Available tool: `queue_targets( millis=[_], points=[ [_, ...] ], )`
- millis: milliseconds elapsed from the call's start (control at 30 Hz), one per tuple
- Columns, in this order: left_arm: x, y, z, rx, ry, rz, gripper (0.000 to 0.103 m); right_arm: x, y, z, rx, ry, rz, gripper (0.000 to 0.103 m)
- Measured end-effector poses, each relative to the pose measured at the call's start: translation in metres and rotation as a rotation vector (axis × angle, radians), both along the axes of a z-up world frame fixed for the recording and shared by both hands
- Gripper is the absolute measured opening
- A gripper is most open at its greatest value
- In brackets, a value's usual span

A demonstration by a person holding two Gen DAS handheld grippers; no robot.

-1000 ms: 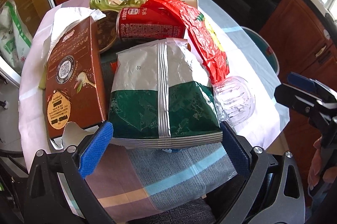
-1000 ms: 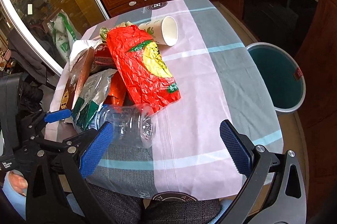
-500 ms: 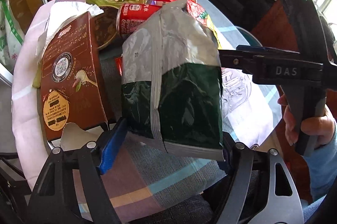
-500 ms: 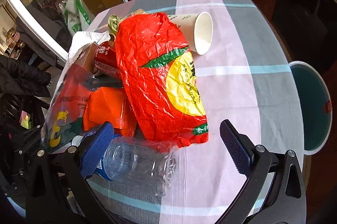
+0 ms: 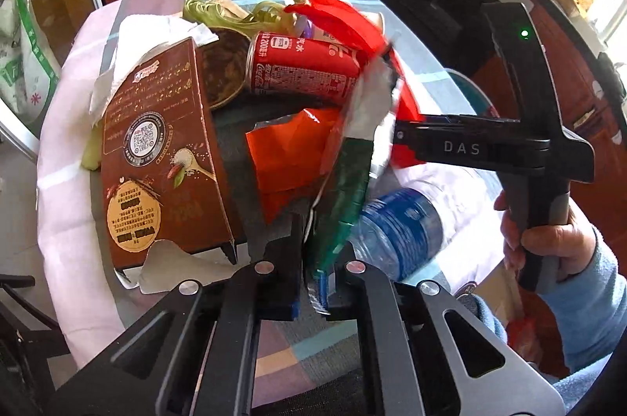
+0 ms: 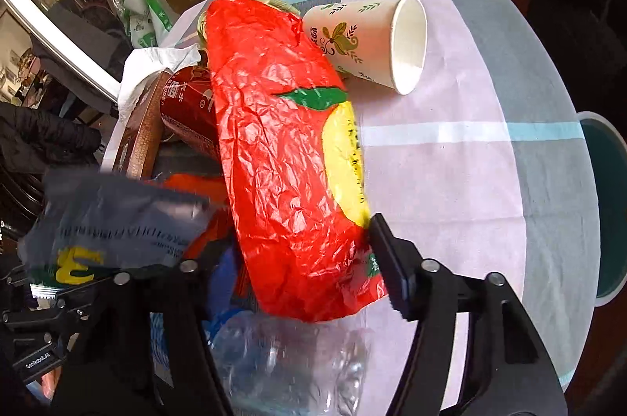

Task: Collect trash
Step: 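Grasp the green-silver snack packet with left tool while right tool grasps red plastic bag, then carry both items over the teal bin and open both tools to drop them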

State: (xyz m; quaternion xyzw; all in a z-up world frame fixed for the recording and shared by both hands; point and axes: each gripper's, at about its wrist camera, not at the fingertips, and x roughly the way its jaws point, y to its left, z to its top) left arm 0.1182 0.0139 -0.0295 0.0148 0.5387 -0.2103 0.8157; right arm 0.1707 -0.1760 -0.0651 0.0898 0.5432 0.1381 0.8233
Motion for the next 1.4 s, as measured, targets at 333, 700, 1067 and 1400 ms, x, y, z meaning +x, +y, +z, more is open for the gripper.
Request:
queue_targets(
  millis=[333,700,1067,1400],
  points=[
    [-0.008,-0.002,0.025,0.063,-0.111,0.050,0.005,-0.019,-0.022,0.031,0.034,-0.073,-0.063,0.018],
    [-0.021,-0.017,0.046,0.062,-0.185,0.031,0.005,-0.032,-0.041,0.042,0.077,-0.105,-0.104,0.018],
    [-0.015,-0.107,0.077,0.033,-0.217,-0.179,0.005,-0.065,-0.139,0.074,0.091,-0.141,-0.257,0.018],
    [0.007,-0.266,0.052,0.028,-0.111,-0.442,0.005,-0.109,-0.271,0.046,0.023,-0.035,-0.486,0.020]
  ],
)
